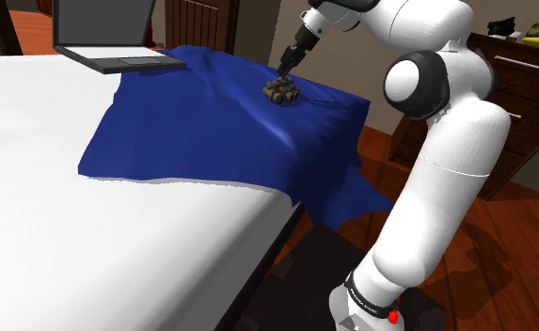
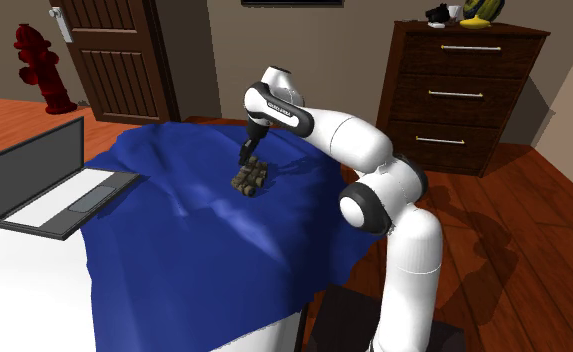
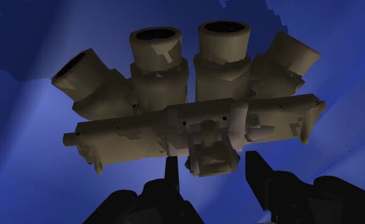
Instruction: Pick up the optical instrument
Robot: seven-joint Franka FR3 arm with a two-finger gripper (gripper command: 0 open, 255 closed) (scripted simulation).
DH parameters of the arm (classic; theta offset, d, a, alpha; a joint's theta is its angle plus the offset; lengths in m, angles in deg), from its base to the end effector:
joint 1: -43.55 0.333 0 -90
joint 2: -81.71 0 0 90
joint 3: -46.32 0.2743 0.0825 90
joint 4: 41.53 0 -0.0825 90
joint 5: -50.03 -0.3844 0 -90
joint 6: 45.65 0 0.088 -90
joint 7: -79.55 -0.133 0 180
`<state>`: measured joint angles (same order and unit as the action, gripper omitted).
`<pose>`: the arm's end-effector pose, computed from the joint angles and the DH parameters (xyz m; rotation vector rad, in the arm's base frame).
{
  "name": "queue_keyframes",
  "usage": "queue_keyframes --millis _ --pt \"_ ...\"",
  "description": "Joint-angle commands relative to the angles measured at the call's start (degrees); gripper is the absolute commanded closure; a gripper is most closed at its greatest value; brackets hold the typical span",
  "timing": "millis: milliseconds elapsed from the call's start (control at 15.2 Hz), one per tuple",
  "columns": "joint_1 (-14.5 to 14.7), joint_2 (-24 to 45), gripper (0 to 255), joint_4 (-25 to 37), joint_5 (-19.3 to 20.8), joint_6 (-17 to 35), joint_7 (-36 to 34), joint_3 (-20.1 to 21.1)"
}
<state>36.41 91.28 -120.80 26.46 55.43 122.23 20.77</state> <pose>0.5573 -0.2781 0.5843 -2.9462 -0.2292 -0.5796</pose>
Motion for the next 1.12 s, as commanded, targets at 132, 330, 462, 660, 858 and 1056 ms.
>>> queue_keyframes --millis 132,330,462,660,858,1056 --pt "-0.02 0.03 255 -0.09 0.0 -0.03 0.03 -0.01" --pt "-0.31 0.62 255 2.27 -0.2 -1.82 -0.41 -0.09" --pt "-0.69 1.36 255 4.79 -0.51 -3.64 -0.79 -0.18" --pt "-1.41 2.69 255 8.89 -1.13 -6.51 -1.37 -0.31" --pt "-2.34 4.32 255 13.51 -1.97 -9.59 -1.98 -0.43" --pt "-3.6 6.37 255 18.82 -3.09 -12.96 -2.66 -0.5"
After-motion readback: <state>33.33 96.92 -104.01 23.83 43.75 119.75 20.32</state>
